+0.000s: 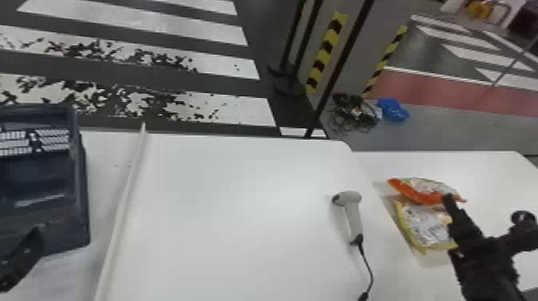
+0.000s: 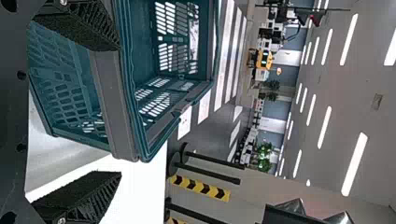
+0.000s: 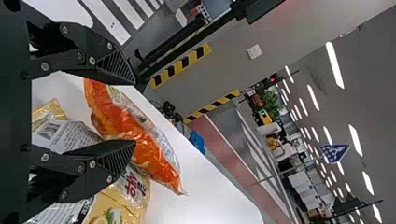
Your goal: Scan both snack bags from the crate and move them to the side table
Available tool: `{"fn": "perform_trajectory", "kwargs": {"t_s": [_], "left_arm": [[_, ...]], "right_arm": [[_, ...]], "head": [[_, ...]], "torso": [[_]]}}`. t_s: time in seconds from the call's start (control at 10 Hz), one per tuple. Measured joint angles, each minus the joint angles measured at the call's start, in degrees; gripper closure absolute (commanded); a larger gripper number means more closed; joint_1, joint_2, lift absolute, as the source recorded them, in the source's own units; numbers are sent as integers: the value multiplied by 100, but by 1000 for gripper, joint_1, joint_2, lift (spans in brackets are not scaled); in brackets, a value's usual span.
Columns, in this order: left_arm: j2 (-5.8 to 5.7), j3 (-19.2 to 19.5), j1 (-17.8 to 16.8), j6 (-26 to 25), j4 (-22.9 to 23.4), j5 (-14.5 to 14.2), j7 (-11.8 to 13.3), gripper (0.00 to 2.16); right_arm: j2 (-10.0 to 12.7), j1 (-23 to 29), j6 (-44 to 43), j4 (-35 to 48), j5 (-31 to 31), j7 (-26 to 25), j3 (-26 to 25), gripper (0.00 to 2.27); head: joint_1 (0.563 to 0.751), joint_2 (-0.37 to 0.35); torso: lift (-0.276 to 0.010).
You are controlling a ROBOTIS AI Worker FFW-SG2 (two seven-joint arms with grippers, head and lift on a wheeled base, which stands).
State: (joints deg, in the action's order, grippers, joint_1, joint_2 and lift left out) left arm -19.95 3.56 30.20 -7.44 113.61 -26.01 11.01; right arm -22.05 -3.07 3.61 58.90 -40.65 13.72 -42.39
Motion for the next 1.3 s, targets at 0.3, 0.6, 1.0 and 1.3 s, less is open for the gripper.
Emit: {"fn": "perform_trajectory", "kwargs": {"t_s": [0.3, 0.6, 1.0, 1.3], "left_arm": [[-19, -12, 45, 83, 98, 0, 17, 39], [-28, -31, 92, 105, 250, 24, 35, 39], [-27, -31, 178, 295, 277, 82, 9, 39], [-8, -59, 194, 388, 269, 132, -34, 39]], "right_arm": [[533, 747, -124, 1423, 186, -58, 230, 46], [1067, 1669, -948, 3076, 1188, -493, 1116, 46], [1486, 2564, -1783, 4413, 2532, -1038, 2412, 46], [1620, 2991, -2223, 4630, 3283, -1355, 3325, 46]], "head": [[695, -350], [695, -350], [695, -237], [695, -130]], "torso": [[-99], [-99], [-99], [-99]]}}
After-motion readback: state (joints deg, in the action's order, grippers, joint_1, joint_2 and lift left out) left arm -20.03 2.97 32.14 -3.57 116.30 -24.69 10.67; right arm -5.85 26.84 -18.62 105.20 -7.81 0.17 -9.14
